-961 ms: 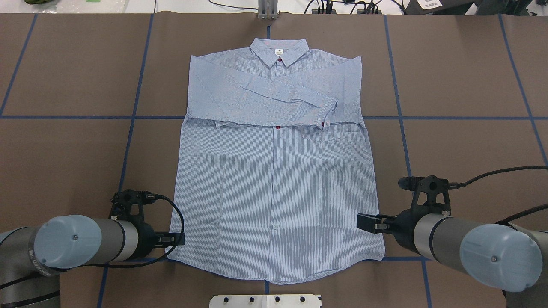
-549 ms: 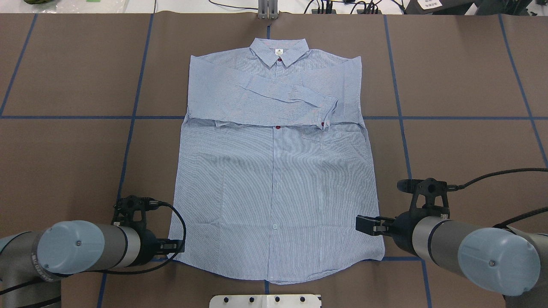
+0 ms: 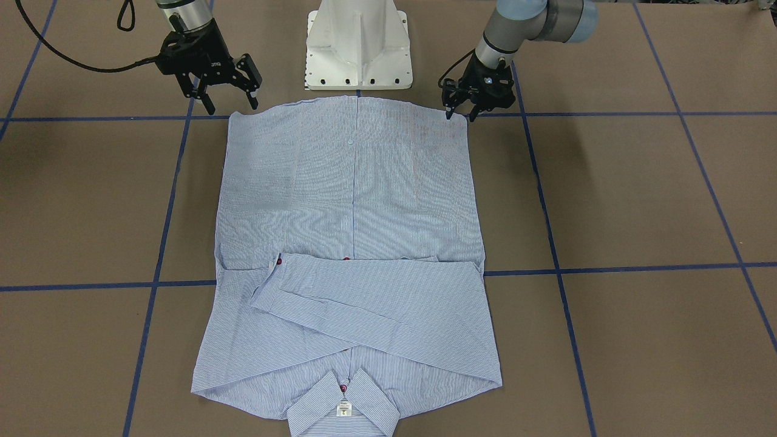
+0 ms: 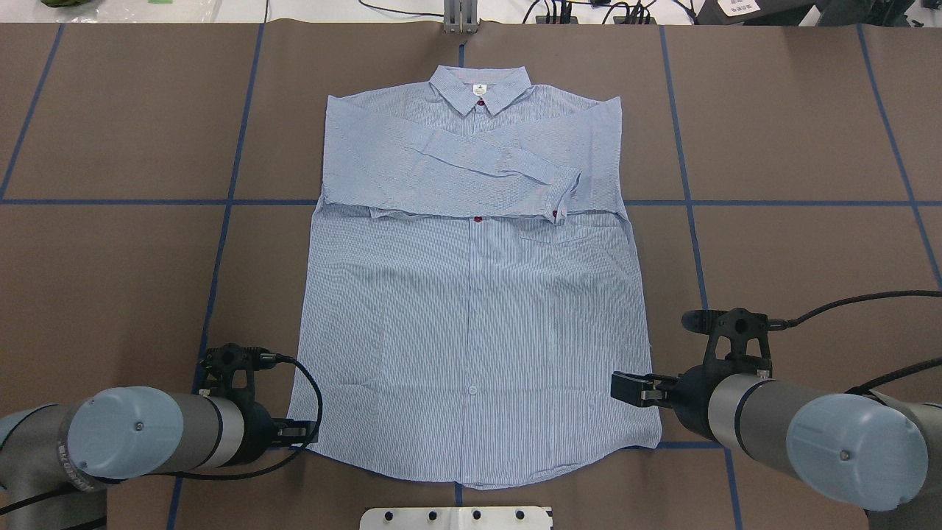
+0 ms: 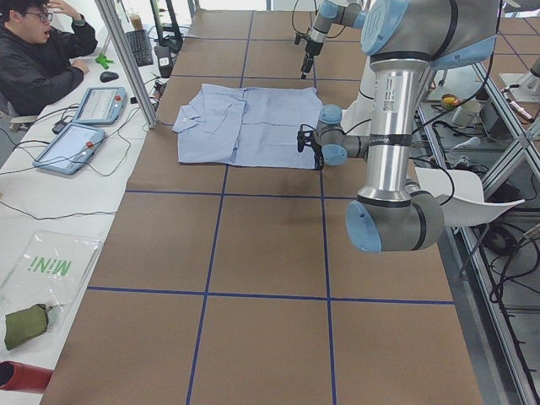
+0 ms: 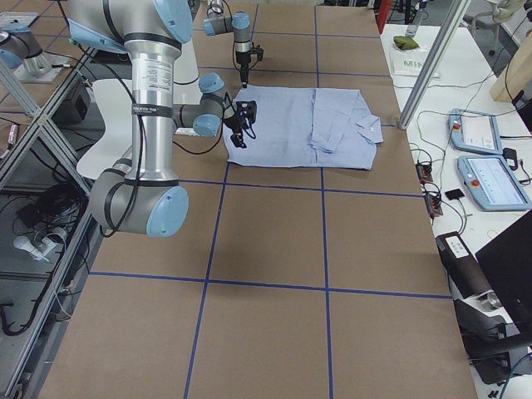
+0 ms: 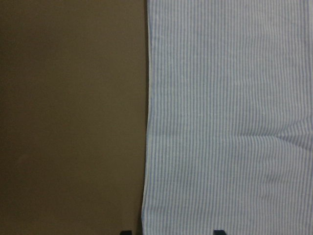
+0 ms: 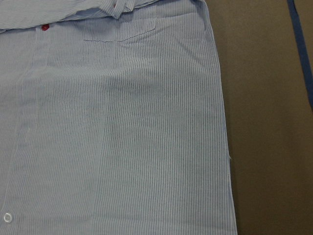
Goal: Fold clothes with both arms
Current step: 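Grasp the hem corners with both grippers, adjusting the right gripper's grip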
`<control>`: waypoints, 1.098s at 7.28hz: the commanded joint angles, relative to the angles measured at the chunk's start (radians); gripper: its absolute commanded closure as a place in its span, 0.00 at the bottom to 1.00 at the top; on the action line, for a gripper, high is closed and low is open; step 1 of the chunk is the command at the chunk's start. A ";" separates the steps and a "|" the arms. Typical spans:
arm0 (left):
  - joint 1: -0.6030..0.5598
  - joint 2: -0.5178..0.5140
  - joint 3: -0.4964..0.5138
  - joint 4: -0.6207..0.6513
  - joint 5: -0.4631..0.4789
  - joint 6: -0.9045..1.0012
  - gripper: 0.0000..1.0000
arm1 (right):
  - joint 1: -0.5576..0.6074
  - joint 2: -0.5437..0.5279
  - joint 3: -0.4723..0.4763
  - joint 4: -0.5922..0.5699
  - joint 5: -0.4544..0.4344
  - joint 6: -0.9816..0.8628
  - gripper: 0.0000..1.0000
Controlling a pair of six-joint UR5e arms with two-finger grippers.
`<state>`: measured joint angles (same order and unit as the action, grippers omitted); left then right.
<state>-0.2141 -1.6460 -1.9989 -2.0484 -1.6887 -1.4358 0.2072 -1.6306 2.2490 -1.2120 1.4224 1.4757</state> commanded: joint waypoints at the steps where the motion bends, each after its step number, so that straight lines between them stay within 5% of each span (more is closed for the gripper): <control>1: 0.001 -0.003 0.002 0.001 0.000 -0.002 0.41 | -0.002 0.000 0.000 0.000 -0.005 0.000 0.00; 8: 0.004 -0.017 0.018 0.002 -0.009 -0.003 0.44 | -0.008 0.000 0.000 0.000 -0.005 0.000 0.00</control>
<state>-0.2102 -1.6606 -1.9858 -2.0475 -1.6976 -1.4377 0.2007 -1.6302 2.2488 -1.2119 1.4174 1.4757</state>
